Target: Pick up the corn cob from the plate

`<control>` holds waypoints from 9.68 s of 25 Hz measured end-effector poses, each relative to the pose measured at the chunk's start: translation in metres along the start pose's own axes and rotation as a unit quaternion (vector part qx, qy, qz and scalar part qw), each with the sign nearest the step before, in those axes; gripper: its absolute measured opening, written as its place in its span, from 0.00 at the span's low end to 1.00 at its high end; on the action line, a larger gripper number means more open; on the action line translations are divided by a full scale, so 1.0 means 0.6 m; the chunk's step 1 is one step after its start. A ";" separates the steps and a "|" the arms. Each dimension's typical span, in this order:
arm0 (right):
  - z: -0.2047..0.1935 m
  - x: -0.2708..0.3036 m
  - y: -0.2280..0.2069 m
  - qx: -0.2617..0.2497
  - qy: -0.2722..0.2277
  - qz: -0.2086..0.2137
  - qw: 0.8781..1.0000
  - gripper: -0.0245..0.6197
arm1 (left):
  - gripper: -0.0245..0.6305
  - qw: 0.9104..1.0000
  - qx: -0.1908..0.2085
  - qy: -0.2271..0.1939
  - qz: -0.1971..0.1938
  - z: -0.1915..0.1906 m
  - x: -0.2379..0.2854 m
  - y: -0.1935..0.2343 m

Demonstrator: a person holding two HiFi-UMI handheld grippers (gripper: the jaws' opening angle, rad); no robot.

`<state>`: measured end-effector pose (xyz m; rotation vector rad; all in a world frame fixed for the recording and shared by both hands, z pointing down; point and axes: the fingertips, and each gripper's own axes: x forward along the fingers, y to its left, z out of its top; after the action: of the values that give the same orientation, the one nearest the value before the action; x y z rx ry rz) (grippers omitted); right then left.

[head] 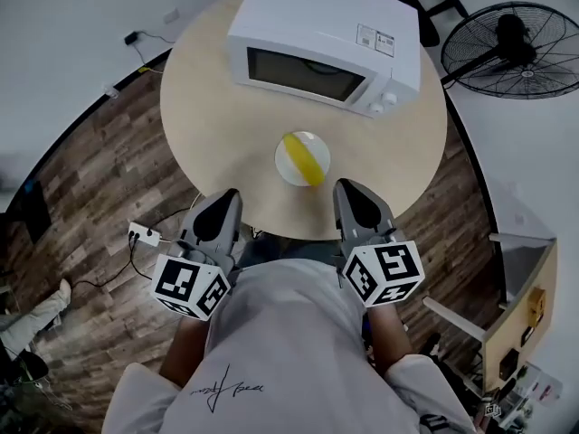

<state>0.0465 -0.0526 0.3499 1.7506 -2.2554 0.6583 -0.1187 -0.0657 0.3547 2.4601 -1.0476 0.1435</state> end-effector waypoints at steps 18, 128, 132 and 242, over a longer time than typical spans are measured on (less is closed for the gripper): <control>0.003 0.049 0.005 -0.016 0.011 0.013 1.000 0.08 | 0.02 1.000 -0.009 0.001 -0.003 -0.016 0.004 0.021; -0.345 0.326 -0.126 -0.110 0.330 0.040 0.937 0.47 | 0.02 0.994 -0.056 0.046 0.079 -0.065 0.003 0.052; -0.354 0.336 -0.126 -0.115 0.332 0.040 0.935 0.47 | 0.02 0.993 -0.060 0.051 0.083 -0.072 0.002 0.057; -0.304 0.239 -0.124 -0.027 0.285 -0.015 0.958 0.45 | 0.02 0.997 -0.040 0.031 0.052 -0.063 -0.022 0.039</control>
<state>0.0600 -0.1054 0.5872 1.3397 -1.8239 0.9399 -0.1415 -0.0541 0.3936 2.3169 -1.1319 0.2051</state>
